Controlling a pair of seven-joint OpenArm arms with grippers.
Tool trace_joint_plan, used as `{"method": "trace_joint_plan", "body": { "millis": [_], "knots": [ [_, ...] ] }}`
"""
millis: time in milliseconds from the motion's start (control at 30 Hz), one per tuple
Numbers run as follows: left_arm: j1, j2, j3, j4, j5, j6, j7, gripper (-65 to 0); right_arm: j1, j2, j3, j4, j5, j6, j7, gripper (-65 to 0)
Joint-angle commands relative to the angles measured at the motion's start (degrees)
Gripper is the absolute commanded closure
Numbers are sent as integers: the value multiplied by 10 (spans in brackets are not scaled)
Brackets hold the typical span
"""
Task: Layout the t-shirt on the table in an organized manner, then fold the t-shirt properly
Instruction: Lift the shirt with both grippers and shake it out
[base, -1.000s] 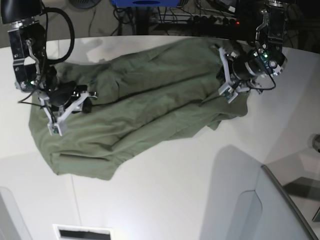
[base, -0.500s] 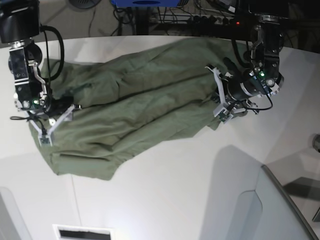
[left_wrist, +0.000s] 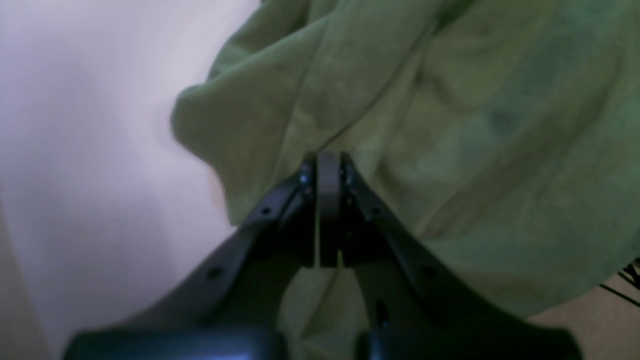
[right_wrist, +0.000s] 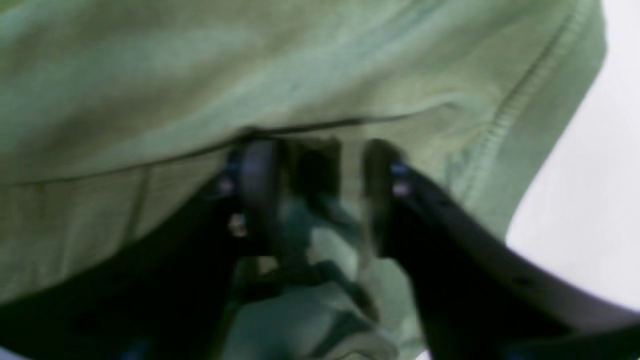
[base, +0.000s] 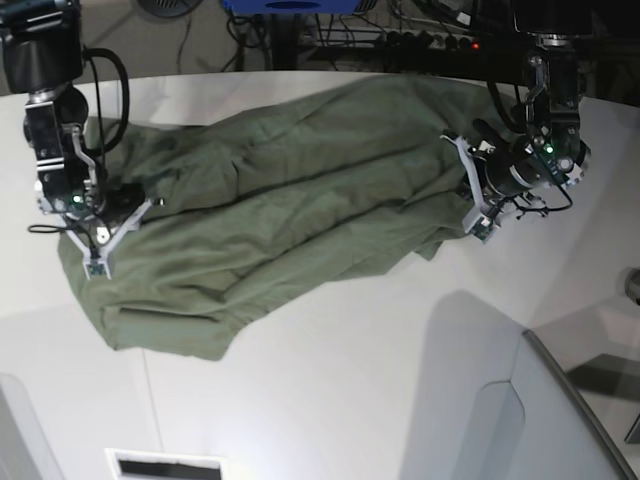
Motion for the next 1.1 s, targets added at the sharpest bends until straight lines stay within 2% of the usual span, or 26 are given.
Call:
{"method": "trace_joint_plan", "body": {
  "millis": [0, 100, 200, 333, 500, 633, 767, 867, 967, 1067],
  "knots": [
    [-4, -7, -2, 4, -4, 1, -5, 0, 8, 7, 2, 18, -1, -1, -5, -197],
    [-4, -6, -2, -5, -4, 1, -5, 0, 8, 7, 4, 27, -1, 2, -27, -185],
    [-4, -6, -2, -14, -4, 1, -6, 0, 11, 7, 5, 26, -1, 22, -32, -174],
    [-6, -6, 1, -16, -4, 1, -6, 0, 10, 7, 5, 26, -1, 43, -33, 0],
    [-21, -4, 4, -17, -4, 1, -6, 0, 10, 7, 11, 35, -1, 41, -53, 0],
    [-36, 8, 4, -17, -4, 1, -6, 0, -13, 6, 64, 109, -1, 41, -79, 0],
    [-50, 25, 11, -22, -4, 1, -5, 0, -36, 6, 111, 200, -1, 41, -149, 0],
    [-58, 27, 55, -38, -4, 3, -5, 0, -70, 4, 144, 272, -1, 41, -196, 0],
    [-77, 31, 111, -59, -4, 4, -5, 0, -113, -23, 180, 339, -2, 41, -231, 0],
    [-102, 58, 133, -82, -4, 4, -5, 0, -166, -53, 190, 406, -3, 42, -260, 0]
  ]
}}
